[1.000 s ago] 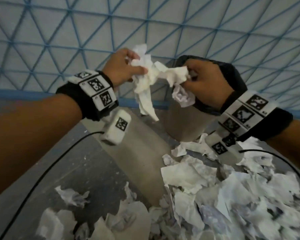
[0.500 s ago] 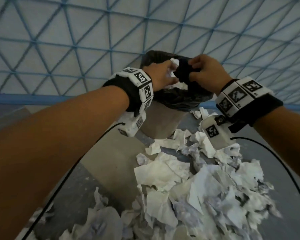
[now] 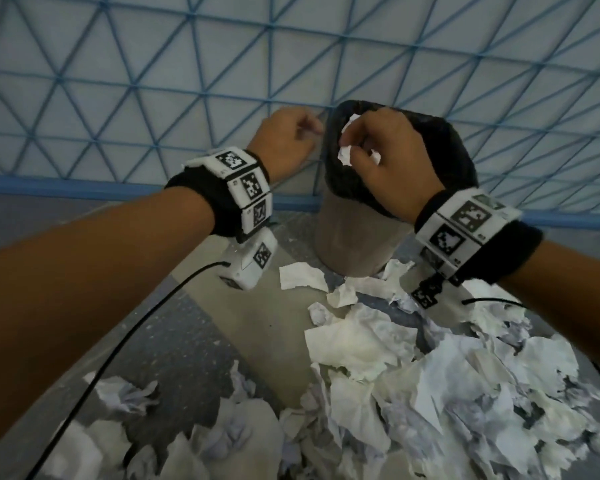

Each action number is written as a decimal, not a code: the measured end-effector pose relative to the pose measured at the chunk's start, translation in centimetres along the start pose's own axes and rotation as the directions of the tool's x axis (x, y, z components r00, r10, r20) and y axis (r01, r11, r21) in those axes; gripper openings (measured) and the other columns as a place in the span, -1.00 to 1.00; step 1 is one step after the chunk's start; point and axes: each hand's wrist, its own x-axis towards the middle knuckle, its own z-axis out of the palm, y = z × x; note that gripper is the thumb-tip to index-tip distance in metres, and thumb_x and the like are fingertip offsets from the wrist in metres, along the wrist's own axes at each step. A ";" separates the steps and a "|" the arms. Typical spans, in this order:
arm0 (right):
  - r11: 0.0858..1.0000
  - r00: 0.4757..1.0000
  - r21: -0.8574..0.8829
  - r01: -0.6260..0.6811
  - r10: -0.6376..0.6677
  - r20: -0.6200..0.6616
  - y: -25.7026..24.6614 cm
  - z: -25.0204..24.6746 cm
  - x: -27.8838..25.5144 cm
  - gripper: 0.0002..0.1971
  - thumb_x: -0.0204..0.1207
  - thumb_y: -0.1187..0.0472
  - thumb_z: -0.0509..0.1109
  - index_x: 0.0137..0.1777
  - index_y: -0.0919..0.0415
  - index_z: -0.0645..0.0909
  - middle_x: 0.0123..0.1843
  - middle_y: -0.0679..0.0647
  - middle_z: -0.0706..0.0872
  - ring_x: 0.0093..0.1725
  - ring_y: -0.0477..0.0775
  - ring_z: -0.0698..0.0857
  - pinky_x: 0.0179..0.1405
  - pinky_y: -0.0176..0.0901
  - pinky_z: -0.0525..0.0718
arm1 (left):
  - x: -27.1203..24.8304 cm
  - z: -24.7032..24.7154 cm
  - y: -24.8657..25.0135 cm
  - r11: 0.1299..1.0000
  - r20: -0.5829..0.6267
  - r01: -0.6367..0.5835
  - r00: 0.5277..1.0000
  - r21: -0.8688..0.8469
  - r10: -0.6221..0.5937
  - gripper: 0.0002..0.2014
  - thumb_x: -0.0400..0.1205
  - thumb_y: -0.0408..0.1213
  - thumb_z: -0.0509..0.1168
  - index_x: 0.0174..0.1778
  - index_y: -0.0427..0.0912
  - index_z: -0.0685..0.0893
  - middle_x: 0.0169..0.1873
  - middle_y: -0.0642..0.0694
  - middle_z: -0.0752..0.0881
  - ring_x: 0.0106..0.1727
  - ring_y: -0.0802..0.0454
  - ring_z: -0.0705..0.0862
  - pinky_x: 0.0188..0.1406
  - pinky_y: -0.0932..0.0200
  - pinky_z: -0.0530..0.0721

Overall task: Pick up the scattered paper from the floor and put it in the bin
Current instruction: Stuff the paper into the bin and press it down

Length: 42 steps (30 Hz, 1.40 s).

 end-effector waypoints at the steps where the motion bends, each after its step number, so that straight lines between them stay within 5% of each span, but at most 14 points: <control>1: 0.998 0.999 0.053 0.031 -0.032 0.021 -0.5 0.8 -0.8 -0.80 0.38 0.33 0.20 -0.14 0.40 0.63 -0.15 0.31 0.66 -0.14 0.14 0.53 -0.07 -0.21 0.42 | -0.6 -0.4 -1.0 0.999 -0.010 0.015 1.000 0.034 -0.015 -0.75 0.54 -0.48 0.21 0.09 -0.32 0.70 0.11 -0.24 0.75 0.11 -0.08 0.68 -0.16 0.55 0.42; 5: 0.997 0.865 0.036 0.071 -0.079 0.495 -0.2 7.4 -5.4 -0.72 0.43 0.29 0.14 0.03 0.33 0.62 0.05 0.29 0.63 0.05 0.16 0.55 0.01 -0.24 0.38 | -4.5 -1.7 -7.5 0.920 0.259 0.147 0.932 0.364 -0.252 -0.78 0.55 -0.41 0.28 0.09 -0.31 0.70 0.20 -0.35 0.65 0.24 -0.24 0.63 0.19 0.12 0.53; 8: 0.984 0.603 -0.166 0.071 0.091 0.793 2.2 13.1 -8.3 -0.50 0.52 0.40 0.20 0.47 0.16 0.37 0.51 0.25 0.32 0.49 0.27 0.32 0.46 -0.03 0.30 | -9.5 -3.3 -12.8 0.769 0.427 0.205 0.732 0.605 -0.531 -0.68 0.55 -0.28 0.34 0.22 -0.16 0.62 0.36 -0.31 0.44 0.38 -0.27 0.48 0.40 0.02 0.45; 11: 0.944 0.448 -0.303 0.132 0.215 0.868 4.0 17.0 -9.7 -0.38 0.54 0.26 0.21 0.57 -0.11 0.16 0.66 0.22 -0.04 0.61 0.39 0.04 0.61 0.23 0.17 | -15.5 -5.8 -16.7 0.636 0.459 0.204 0.535 0.744 -0.709 -0.42 0.51 -0.08 0.40 0.45 -0.01 0.42 0.48 -0.27 0.34 0.51 -0.27 0.36 0.52 -0.06 0.39; 14: 0.901 0.436 -0.378 0.215 0.258 0.862 4.9 19.5 -10.4 -0.27 0.32 0.04 0.37 0.51 -0.09 0.21 0.59 0.24 0.07 0.56 0.44 0.13 0.53 0.29 0.27 | -21.8 -7.9 -19.1 0.568 0.471 0.218 0.371 0.794 -0.800 -0.20 0.46 0.05 0.42 0.57 0.14 0.15 0.62 -0.20 0.06 0.64 -0.27 0.11 0.61 -0.13 0.25; 17: 0.913 0.485 -0.337 0.230 0.193 0.853 4.8 21.2 -10.3 -0.21 0.26 0.14 0.43 0.52 0.20 0.25 0.54 0.28 0.26 0.54 0.33 0.29 0.54 0.17 0.35 | -26.4 -9.1 -20.2 0.569 0.503 0.283 0.275 0.772 -0.819 0.00 0.30 0.19 0.49 0.53 0.39 -0.04 0.64 -0.20 -0.23 0.66 -0.34 0.00 0.60 -0.26 0.22; 21: 0.997 0.596 -0.063 0.037 0.029 0.803 0.5 21.3 -10.0 -0.55 0.58 0.40 0.21 0.48 0.33 0.37 0.53 0.28 0.39 0.53 0.22 0.37 0.57 -0.13 0.18 | -29.2 -8.4 -19.5 0.631 0.569 0.323 0.273 0.706 -0.776 0.14 0.25 0.21 0.52 0.52 0.43 -0.22 0.62 -0.12 -0.36 0.66 -0.34 -0.09 0.61 -0.30 0.18; 24: 0.981 0.600 0.157 0.113 -0.193 0.776 -5.4 19.6 -11.4 -0.66 0.62 0.31 0.20 0.37 0.35 0.49 0.43 0.25 0.50 0.44 0.22 0.42 0.43 -0.23 0.19 | -30.7 -7.4 -18.0 0.669 0.571 0.309 0.354 0.676 -0.740 0.05 0.30 0.10 0.53 0.52 0.40 -0.10 0.62 -0.06 -0.30 0.63 -0.37 -0.02 0.55 -0.29 0.29; 27: 0.928 0.386 0.259 0.269 -0.350 0.854 -9.4 18.3 -14.6 -0.48 0.58 0.01 0.27 0.48 0.20 0.35 0.51 0.16 0.38 0.45 0.21 0.35 0.49 -0.01 0.32 | -32.2 -6.9 -17.4 0.703 0.536 0.330 0.469 0.630 -0.701 -0.22 0.37 -0.03 0.50 0.42 0.35 0.21 0.61 0.00 -0.15 0.57 -0.28 0.19 0.41 -0.15 0.53; 30: 0.874 0.131 0.223 0.431 -0.306 0.943 -9.3 18.8 -17.9 -0.24 0.47 -0.10 0.35 0.58 0.03 0.08 0.64 0.07 0.13 0.57 0.31 0.14 0.54 0.29 0.26 | -33.5 -6.3 -17.3 0.731 0.513 0.327 0.544 0.599 -0.664 -0.45 0.47 -0.11 0.43 0.31 0.25 0.35 0.58 0.00 -0.02 0.47 -0.16 0.35 0.35 -0.02 0.59; 33: 0.811 0.062 0.255 0.526 -0.336 0.940 -7.7 19.3 -18.8 -0.35 0.41 0.13 0.44 0.48 0.16 0.31 0.56 0.21 0.35 0.46 0.47 0.39 0.29 0.34 0.56 | -33.7 -5.4 -17.2 0.748 0.497 0.338 0.583 0.571 -0.642 -0.56 0.55 -0.17 0.34 0.32 0.17 0.39 0.55 -0.03 0.05 0.43 -0.10 0.40 0.36 0.07 0.56; 36: 0.770 0.140 0.206 0.604 -0.357 0.923 -5.2 20.7 -18.1 -0.47 -0.02 0.17 0.65 0.01 0.14 0.60 -0.02 0.14 0.78 -0.20 0.15 0.76 -0.32 -0.22 0.77 | -32.9 -4.3 -17.2 0.739 0.485 0.339 0.585 0.582 -0.650 -0.58 0.58 -0.22 0.29 0.35 0.08 0.42 0.52 -0.11 0.16 0.41 -0.13 0.44 0.37 0.04 0.55; 39: 0.876 0.234 0.180 0.447 -0.309 0.922 -4.7 20.7 -15.2 -0.67 0.32 0.38 0.46 0.11 0.30 0.61 0.13 0.29 0.67 0.06 0.28 0.66 0.07 -0.08 0.67 | -31.4 -3.8 -17.1 0.739 0.485 0.333 0.586 0.586 -0.649 -0.56 0.60 -0.24 0.26 0.41 -0.01 0.39 0.43 -0.17 0.32 0.36 -0.15 0.49 0.33 0.07 0.56; 42: 0.954 0.430 0.080 0.288 -0.203 0.880 -4.4 19.6 -12.6 -0.73 0.53 0.43 0.22 0.21 0.39 0.56 0.25 0.34 0.56 0.24 0.26 0.55 0.21 0.02 0.43 | -29.5 -3.6 -16.8 0.740 0.483 0.347 0.586 0.576 -0.651 -0.55 0.62 -0.26 0.24 0.43 0.01 0.36 0.36 -0.19 0.44 0.29 -0.17 0.55 0.26 0.05 0.57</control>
